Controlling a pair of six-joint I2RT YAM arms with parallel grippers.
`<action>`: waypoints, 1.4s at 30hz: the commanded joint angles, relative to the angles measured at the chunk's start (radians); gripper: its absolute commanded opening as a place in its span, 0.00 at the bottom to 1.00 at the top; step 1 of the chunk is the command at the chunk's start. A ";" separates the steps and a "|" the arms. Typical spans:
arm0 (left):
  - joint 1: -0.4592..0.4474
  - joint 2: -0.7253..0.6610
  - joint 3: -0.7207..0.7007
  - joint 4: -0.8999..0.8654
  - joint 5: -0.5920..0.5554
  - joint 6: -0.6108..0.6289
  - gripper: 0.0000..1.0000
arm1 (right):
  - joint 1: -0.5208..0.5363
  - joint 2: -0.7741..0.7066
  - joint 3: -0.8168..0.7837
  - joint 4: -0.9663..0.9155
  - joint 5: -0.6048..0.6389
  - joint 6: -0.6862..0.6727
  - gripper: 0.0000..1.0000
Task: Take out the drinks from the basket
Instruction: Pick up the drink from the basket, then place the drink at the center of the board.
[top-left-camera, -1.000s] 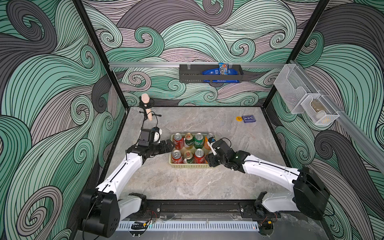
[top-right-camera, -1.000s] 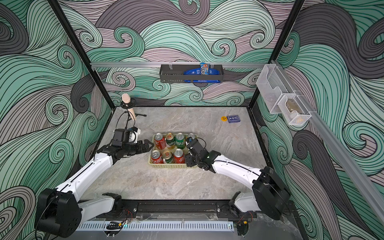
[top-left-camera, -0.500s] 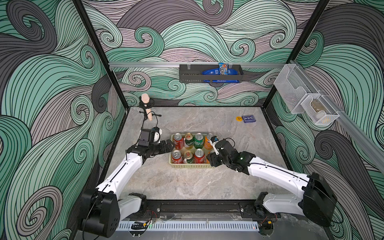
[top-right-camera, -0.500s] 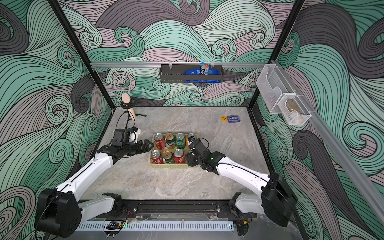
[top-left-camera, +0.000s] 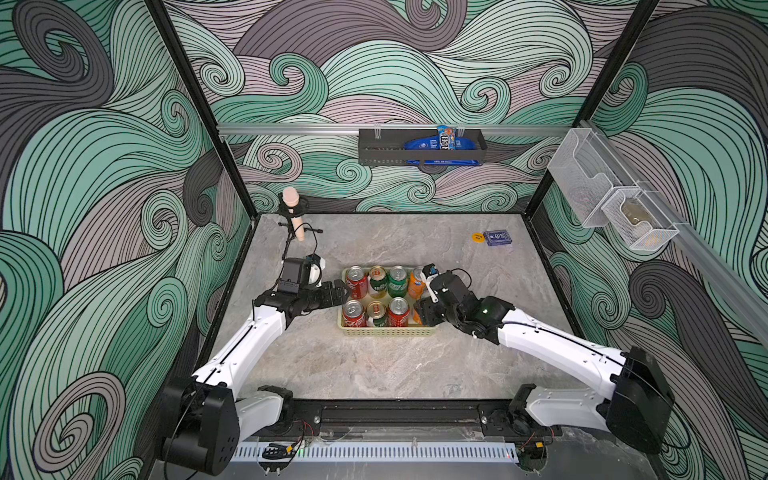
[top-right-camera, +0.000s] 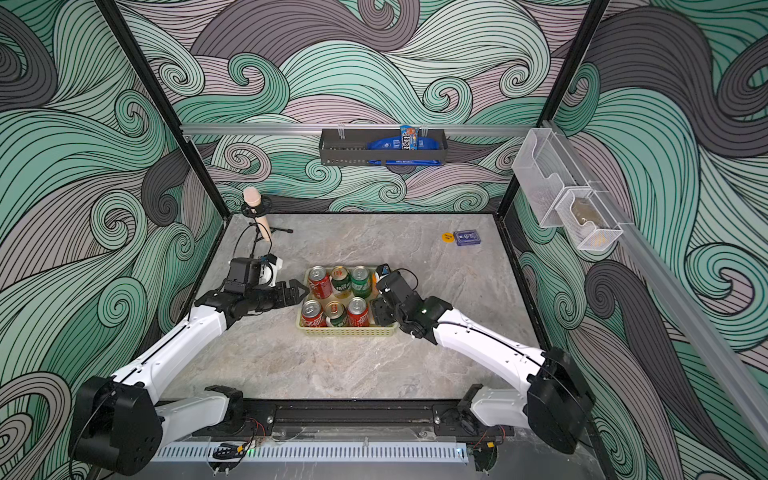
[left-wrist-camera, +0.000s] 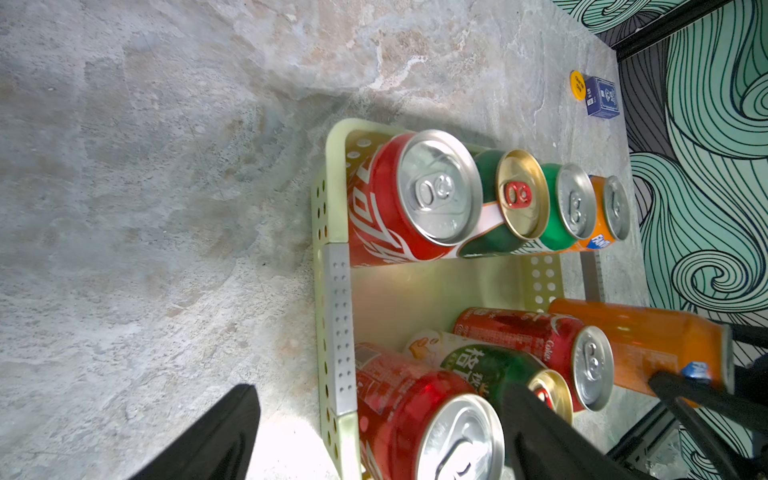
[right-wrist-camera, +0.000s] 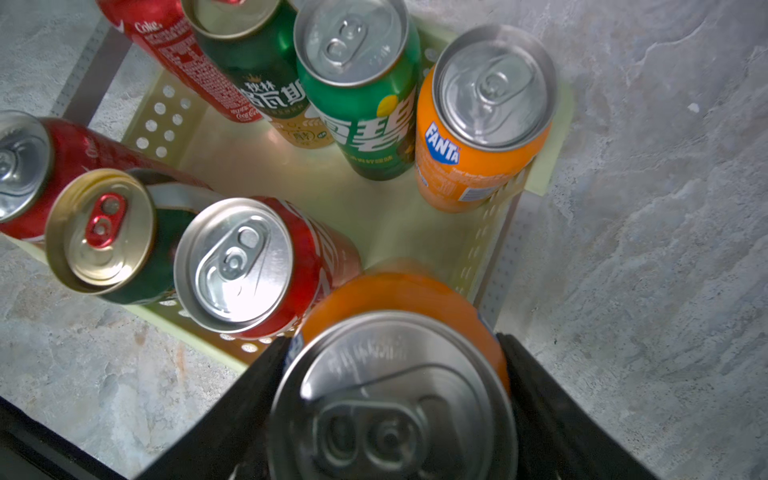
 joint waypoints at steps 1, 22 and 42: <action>-0.009 -0.028 0.018 -0.017 -0.003 0.002 0.94 | -0.003 -0.030 0.059 0.023 0.056 -0.017 0.55; -0.053 -0.122 0.086 0.026 0.041 -0.086 0.94 | -0.099 -0.060 0.172 0.004 0.064 -0.108 0.55; -0.206 -0.067 0.124 0.055 -0.034 -0.126 0.94 | -0.169 -0.179 0.032 -0.020 0.115 -0.079 0.55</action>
